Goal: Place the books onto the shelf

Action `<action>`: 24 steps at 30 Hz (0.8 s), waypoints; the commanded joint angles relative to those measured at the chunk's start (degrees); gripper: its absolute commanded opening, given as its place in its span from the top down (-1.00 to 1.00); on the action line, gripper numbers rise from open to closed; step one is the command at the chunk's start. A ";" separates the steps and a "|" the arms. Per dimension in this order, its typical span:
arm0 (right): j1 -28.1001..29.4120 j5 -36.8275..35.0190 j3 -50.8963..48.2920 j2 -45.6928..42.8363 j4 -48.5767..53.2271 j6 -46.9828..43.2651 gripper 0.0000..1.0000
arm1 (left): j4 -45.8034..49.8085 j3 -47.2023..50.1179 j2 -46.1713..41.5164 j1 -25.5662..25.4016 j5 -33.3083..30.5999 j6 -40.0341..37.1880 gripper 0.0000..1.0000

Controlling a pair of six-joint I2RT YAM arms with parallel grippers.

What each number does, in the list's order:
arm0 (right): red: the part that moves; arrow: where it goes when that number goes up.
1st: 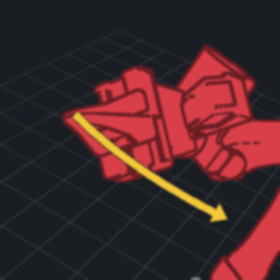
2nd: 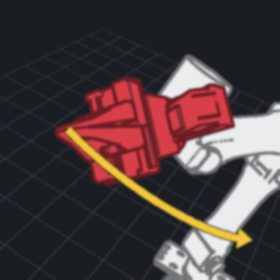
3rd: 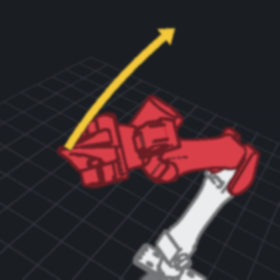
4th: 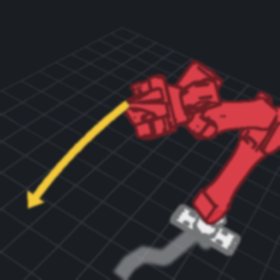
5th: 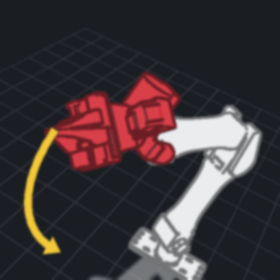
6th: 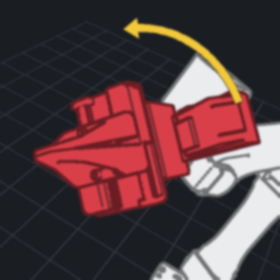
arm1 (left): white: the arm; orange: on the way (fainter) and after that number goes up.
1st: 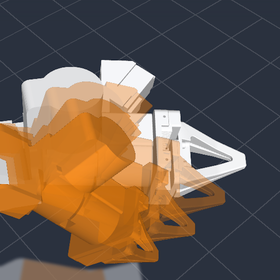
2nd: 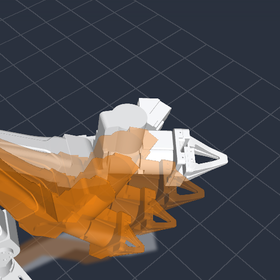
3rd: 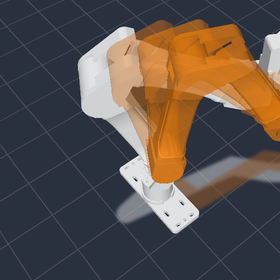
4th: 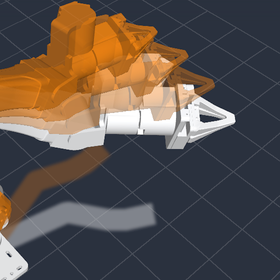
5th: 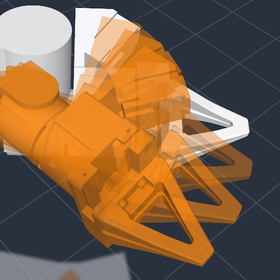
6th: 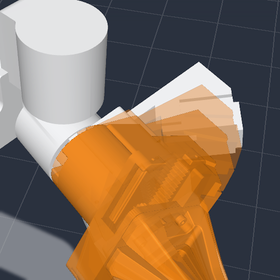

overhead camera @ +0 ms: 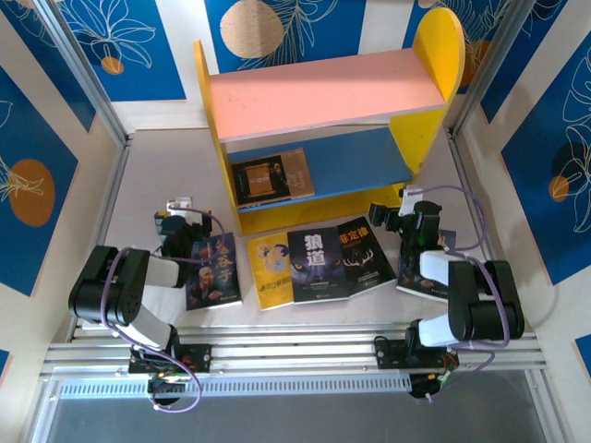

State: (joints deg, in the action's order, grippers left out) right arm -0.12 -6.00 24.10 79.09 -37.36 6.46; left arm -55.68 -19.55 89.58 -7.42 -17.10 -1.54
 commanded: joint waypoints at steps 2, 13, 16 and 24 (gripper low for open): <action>2.64 -4.35 3.43 -7.42 8.13 -2.44 -0.98 | -0.71 -0.52 -0.98 -0.68 -1.93 -1.11 -1.00; 9.79 -6.85 8.47 -17.90 19.33 -3.16 -0.98 | 2.13 -1.45 -2.24 -0.27 0.66 -1.29 -1.00; 11.71 -7.90 8.94 -18.59 20.77 -2.51 -0.98 | 16.62 -6.23 -8.11 -0.27 2.22 -1.98 -1.00; 17.18 -15.67 14.97 -19.02 34.40 4.24 -0.98 | 38.08 -15.51 -25.22 -0.41 -4.04 6.05 -1.00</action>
State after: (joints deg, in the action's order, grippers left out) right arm 15.92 -16.75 34.89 61.23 -9.87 6.61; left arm -31.18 -28.99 67.68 -7.68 -17.87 -0.16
